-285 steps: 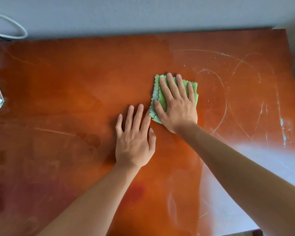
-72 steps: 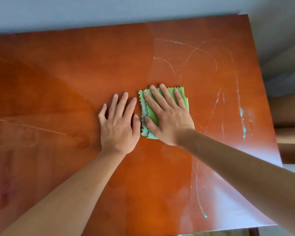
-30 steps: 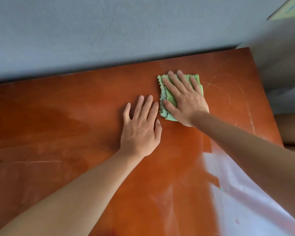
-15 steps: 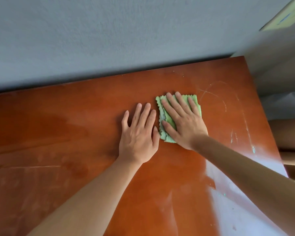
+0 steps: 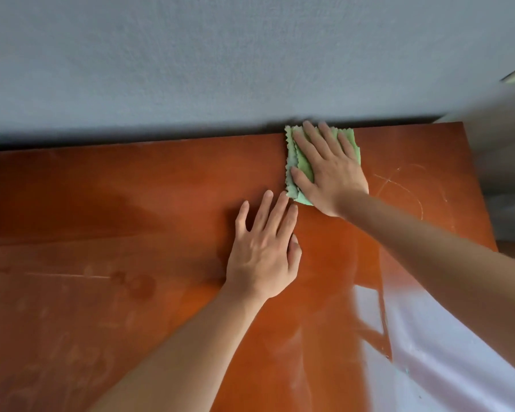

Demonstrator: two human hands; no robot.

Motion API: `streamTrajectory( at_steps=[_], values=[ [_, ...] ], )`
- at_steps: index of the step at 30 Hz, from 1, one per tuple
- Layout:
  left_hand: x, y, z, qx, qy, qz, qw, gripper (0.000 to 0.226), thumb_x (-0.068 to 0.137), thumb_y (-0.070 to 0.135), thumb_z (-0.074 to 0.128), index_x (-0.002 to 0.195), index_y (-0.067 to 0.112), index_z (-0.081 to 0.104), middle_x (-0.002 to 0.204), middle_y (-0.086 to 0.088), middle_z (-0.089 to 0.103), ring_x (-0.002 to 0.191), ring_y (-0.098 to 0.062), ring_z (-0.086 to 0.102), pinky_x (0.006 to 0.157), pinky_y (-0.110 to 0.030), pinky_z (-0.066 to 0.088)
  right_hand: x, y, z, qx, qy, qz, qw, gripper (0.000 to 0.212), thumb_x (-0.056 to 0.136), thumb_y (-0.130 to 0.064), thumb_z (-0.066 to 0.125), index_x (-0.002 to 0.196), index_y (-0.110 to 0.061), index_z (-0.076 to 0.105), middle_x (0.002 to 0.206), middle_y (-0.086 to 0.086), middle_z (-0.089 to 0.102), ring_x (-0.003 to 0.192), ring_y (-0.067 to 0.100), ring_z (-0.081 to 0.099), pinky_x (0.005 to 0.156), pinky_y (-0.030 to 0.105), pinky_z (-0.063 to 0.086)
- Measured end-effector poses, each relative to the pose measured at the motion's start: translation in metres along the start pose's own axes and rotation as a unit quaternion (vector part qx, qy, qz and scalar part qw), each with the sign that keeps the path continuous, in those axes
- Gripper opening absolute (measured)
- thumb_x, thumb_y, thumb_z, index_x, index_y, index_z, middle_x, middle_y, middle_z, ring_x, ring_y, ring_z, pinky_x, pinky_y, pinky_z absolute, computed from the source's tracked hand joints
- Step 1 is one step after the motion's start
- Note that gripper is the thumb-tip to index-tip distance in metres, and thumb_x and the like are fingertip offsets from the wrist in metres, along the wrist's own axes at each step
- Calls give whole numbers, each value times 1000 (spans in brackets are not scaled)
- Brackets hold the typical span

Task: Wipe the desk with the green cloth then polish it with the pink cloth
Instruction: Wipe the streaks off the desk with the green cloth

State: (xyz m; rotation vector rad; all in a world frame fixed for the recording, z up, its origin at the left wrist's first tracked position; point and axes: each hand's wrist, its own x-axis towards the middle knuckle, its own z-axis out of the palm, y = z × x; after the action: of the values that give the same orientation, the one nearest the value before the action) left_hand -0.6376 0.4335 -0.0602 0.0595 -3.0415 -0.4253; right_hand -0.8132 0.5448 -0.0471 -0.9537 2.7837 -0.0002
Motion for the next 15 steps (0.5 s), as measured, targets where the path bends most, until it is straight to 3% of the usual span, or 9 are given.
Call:
streamTrajectory(
  at_steps=[8,12,15],
  values=[
    [-2,-1,1,-1,10,-5,1000,52,99,35,40,146,15,52,160,-7,39,152,-27,29,120,-57,22,26,-5,-3,10,55,-31,998,69,98,-57,27,155,-19,38,152,5,48,139,28,41,120,47,23],
    [-2,0,0,2,9,-9,1000,51,100,35,40,146,15,53,160,-6,40,151,-25,30,121,-55,22,24,-1,-4,23,53,-51,997,67,100,-57,28,154,-19,38,149,5,49,138,29,41,121,46,21],
    [-2,2,-2,9,0,-12,1000,51,101,35,40,146,15,52,160,-6,40,152,-24,30,122,-54,21,15,16,-3,21,41,-66,997,68,100,-58,24,159,-23,29,158,5,40,147,28,31,125,46,11]
  ],
)
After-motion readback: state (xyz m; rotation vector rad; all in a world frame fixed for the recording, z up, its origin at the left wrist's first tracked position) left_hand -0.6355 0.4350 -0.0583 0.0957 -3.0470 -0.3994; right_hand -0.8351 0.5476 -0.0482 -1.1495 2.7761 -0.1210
